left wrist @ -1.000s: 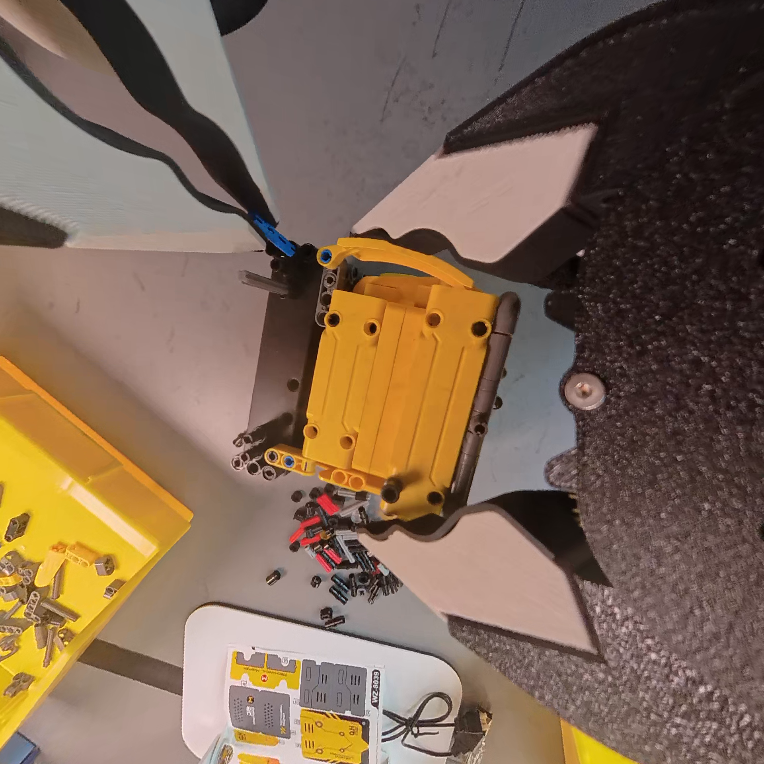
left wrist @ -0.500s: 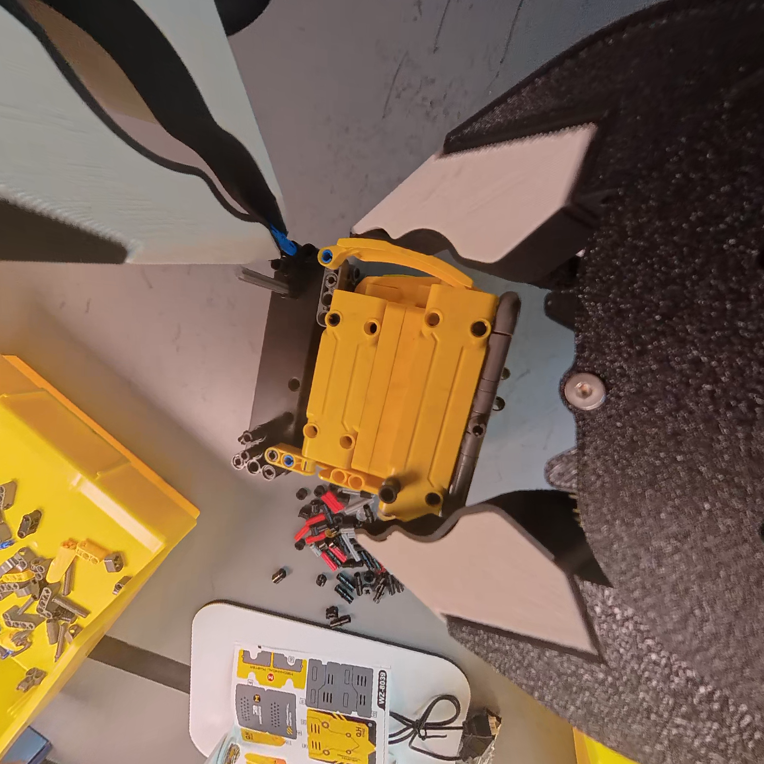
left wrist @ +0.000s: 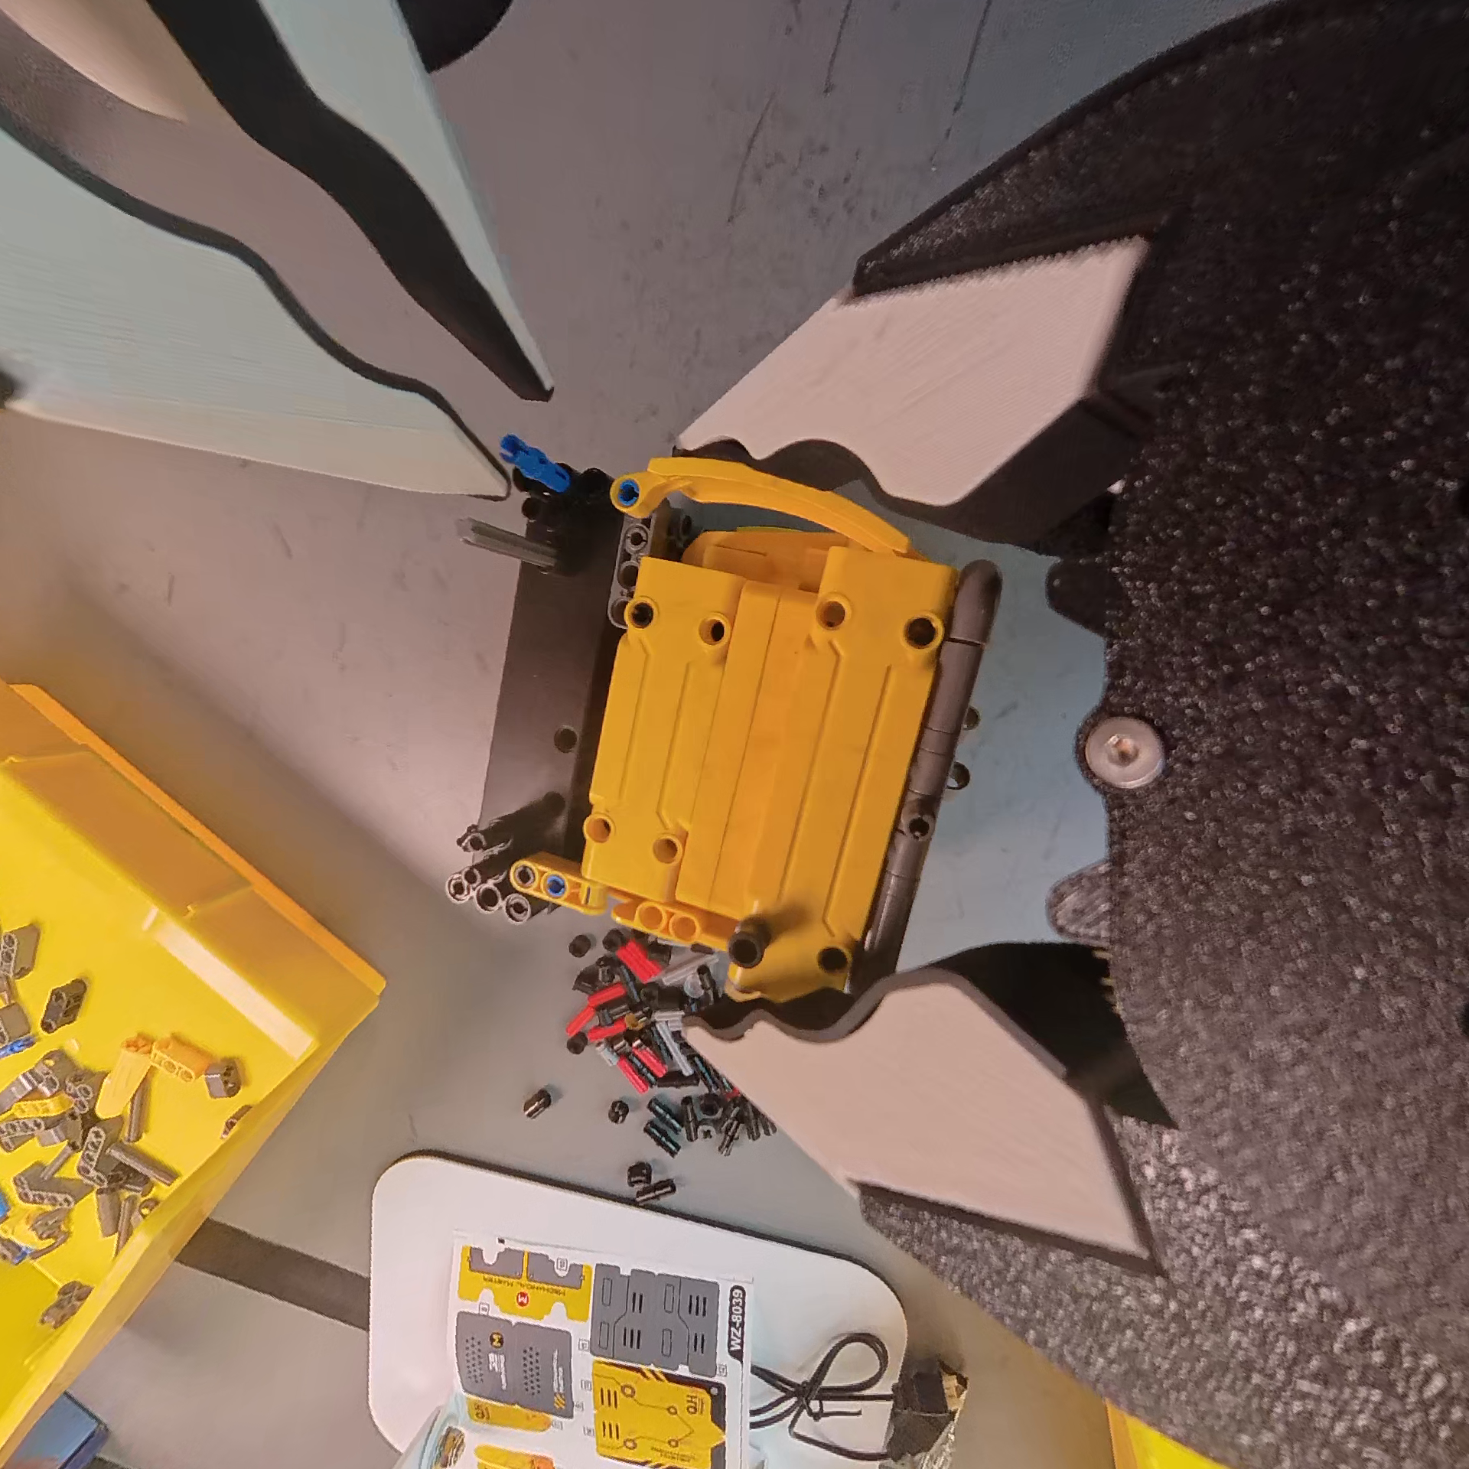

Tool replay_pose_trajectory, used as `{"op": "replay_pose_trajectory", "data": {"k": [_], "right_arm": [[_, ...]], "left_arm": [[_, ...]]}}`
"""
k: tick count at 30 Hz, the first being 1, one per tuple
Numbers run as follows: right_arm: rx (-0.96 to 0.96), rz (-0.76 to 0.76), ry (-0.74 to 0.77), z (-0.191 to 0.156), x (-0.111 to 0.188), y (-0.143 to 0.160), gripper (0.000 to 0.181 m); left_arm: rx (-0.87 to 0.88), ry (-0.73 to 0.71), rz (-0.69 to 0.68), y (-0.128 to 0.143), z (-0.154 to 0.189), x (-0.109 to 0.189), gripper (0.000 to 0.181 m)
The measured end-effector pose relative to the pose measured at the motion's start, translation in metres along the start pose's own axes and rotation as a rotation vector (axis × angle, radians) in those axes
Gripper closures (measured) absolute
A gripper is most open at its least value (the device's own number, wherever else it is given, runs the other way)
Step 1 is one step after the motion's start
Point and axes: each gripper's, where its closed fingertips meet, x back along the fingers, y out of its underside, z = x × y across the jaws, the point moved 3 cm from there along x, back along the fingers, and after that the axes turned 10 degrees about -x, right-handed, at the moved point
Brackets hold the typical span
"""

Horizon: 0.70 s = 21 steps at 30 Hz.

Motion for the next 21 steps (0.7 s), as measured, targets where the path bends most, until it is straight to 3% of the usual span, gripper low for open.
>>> {"op": "replay_pose_trajectory", "data": {"k": [1, 7, 21], "right_arm": [[-0.028, 0.031, 0.002, 0.002, 0.005, -0.003, 0.167], [-0.003, 0.069, 0.046, 0.002, 0.007, -0.003, 0.181], [0.037, -0.018, 0.001, 0.003, -0.002, -0.002, 0.181]], "left_arm": [[-0.001, 0.001, 0.001, 0.0, 0.0, 0.0, 0.053], [-0.001, 0.002, 0.003, 0.0, 0.0, 0.0, 0.052], [0.0, -0.008, -0.003, 0.001, -0.002, -0.001, 0.053]]}}
